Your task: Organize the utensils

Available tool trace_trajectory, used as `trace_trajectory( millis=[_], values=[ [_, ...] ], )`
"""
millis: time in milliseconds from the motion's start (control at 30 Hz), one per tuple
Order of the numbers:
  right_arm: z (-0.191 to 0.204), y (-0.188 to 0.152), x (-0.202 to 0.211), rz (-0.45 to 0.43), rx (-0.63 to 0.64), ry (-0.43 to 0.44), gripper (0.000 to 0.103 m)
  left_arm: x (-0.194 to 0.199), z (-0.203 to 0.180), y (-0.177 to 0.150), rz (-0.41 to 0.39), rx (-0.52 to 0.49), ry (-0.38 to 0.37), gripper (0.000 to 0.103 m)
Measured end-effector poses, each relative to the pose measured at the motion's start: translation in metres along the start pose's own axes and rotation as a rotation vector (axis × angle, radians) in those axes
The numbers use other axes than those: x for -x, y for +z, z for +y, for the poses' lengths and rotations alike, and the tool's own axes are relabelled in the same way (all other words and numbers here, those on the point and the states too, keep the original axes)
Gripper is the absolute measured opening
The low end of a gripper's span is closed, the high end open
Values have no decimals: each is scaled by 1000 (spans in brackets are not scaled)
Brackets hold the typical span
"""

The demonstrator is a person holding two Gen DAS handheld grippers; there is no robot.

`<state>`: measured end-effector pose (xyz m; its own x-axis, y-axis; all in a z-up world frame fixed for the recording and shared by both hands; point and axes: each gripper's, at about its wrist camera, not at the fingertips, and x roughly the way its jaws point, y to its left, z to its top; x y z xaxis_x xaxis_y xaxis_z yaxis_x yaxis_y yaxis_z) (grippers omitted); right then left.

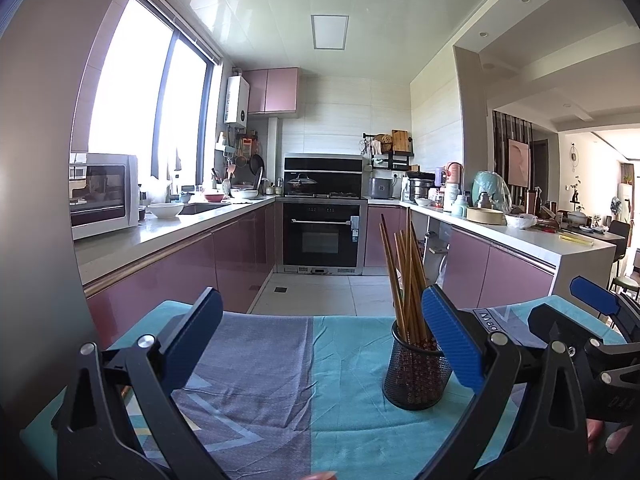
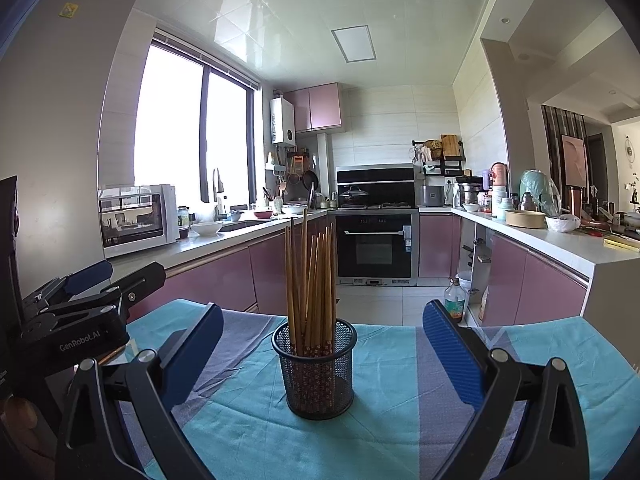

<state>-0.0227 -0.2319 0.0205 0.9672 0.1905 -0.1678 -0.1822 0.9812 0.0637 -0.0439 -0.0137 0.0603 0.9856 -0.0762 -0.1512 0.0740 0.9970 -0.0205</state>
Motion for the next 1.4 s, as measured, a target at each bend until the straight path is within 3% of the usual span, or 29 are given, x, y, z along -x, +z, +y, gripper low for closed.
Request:
trace_trajectory(
  millis=[1400],
  values=[
    [-4,2,-4,14,-4,9,97,-3,-4,1,-2,-5,3,98]
  ],
)
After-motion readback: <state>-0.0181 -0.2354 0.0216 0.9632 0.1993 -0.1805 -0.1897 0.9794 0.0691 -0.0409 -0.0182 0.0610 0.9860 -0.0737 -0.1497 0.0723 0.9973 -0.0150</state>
